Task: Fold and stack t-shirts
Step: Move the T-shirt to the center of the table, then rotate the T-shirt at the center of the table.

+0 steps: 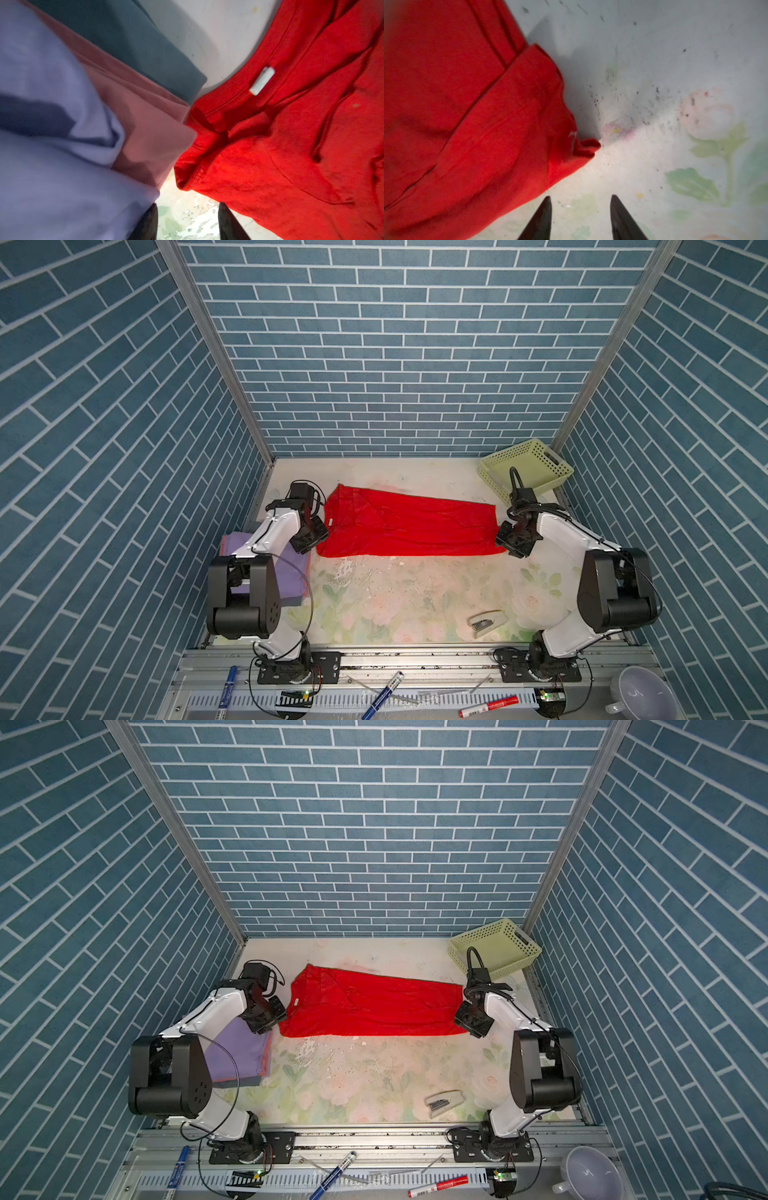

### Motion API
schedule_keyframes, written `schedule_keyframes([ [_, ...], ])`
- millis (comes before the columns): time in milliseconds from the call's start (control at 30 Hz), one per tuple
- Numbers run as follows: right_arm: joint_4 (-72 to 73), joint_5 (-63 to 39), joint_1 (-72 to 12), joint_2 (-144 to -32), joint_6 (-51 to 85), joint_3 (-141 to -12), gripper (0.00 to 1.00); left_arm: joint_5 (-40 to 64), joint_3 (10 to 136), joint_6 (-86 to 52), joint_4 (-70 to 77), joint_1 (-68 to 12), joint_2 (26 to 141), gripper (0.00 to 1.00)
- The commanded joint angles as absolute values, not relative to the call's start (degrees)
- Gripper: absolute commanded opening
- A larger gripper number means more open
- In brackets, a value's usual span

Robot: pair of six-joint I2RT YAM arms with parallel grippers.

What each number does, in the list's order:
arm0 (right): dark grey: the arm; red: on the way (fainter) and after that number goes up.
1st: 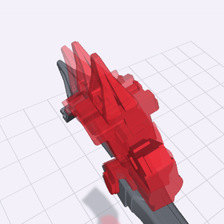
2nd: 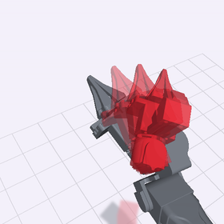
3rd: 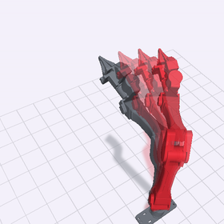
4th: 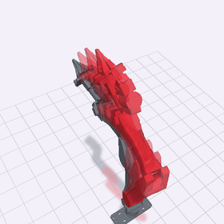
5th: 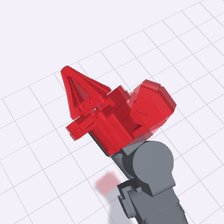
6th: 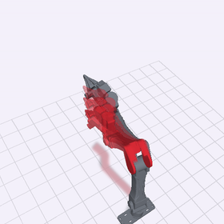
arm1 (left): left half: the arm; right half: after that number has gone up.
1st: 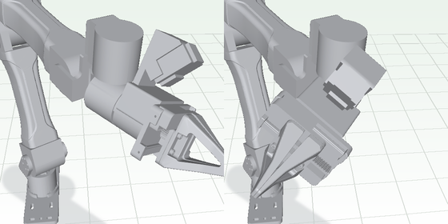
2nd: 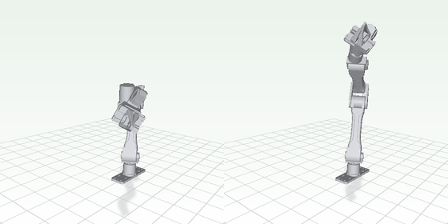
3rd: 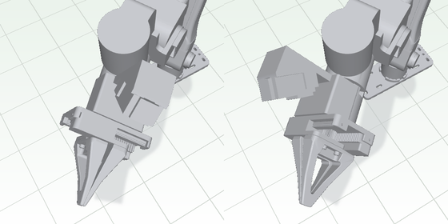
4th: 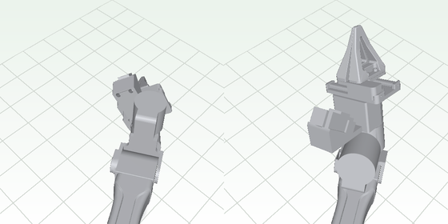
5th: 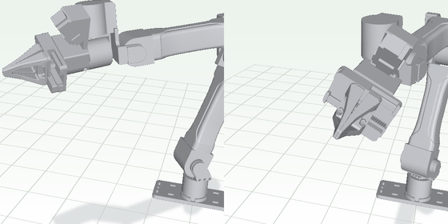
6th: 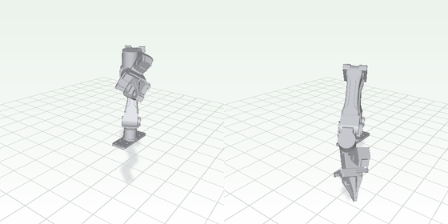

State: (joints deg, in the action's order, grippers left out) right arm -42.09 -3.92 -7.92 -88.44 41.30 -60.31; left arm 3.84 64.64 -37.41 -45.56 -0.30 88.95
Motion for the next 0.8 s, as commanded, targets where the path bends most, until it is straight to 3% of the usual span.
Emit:
schedule_keyframes([
  [0, -42.6, -4.7, -7.8, -84.9, 38.8, -65.0, 0.49, 6.9, 71.2, -34.9, -46.7, -1.2, 88.6, 0.55],
  [267, -23.2, -16.1, -8.6, -97.7, 38.2, -73.9, 0.49, 11.5, 82.6, -37.9, -40.6, -12.4, 101.9, 0.59],
  [467, -22.4, -17.8, -11.0, -108.1, 36.0, -82.1, 0.46, 9.4, 85.5, -44.5, -34.7, -18.5, 111.0, 0.58],
  [767, -20.0, -17.9, -14.0, -112.1, 35.1, -75.1, 0.45, 3.8, 84.5, -48.0, -34.0, -19.2, 116.7, 0.58],
])
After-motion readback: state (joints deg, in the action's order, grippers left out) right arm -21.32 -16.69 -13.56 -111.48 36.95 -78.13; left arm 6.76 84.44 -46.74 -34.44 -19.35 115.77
